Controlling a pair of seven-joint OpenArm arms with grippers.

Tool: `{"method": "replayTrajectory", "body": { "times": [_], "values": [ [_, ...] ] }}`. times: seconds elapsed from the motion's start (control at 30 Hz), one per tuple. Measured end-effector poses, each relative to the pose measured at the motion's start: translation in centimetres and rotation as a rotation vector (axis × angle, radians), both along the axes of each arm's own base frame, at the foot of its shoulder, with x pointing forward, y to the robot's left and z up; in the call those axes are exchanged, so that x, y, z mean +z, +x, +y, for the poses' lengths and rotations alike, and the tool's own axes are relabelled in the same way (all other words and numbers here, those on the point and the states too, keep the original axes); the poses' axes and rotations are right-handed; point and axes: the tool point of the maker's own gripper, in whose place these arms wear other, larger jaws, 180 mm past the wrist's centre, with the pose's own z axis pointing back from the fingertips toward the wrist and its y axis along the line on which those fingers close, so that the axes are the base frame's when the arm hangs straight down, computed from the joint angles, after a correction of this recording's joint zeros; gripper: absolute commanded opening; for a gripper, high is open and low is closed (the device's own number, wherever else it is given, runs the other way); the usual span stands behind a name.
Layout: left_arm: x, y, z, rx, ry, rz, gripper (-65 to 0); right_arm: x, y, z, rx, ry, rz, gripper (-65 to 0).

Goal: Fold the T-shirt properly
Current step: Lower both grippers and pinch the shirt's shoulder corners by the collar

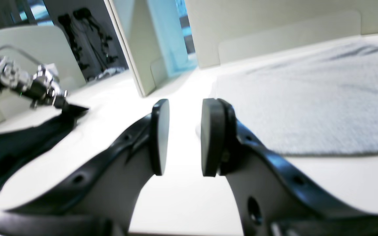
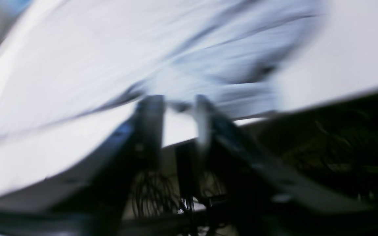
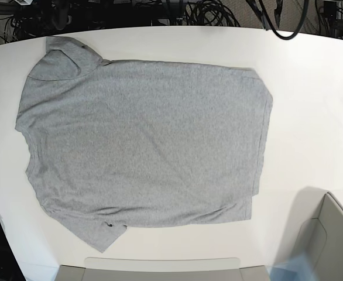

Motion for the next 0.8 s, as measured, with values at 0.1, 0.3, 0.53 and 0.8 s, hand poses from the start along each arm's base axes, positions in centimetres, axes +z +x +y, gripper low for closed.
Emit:
{"method": "replayTrajectory", "body": {
  "times": [0.1, 0.3, 0.53, 0.8],
  "values": [
    [-0.8, 0.6, -0.5, -0.029, 0.01, 0.057, -45.2, 0.6, 0.8, -2.2, -0.067, -0.013, -0.025, -36.0],
    [-1.4, 0.9, -1.6, -0.089, 0.038, 0.1, -45.2, -2.2, 2.5, -5.5, -0.087, -0.008, 0.148, -36.0],
    [-1.4, 1.2, -1.6, -0.089, 0.041, 0.091, -45.2, -3.1, 6.5, -4.7, -0.004, 0.066, 0.15, -36.0],
    [-1.5, 1.2, -1.6, -0.09, 0.042, 0.097, -45.2, -4.3, 7.4, -7.1, -0.089, 0.124, 0.173, -36.0]
  ]
}}
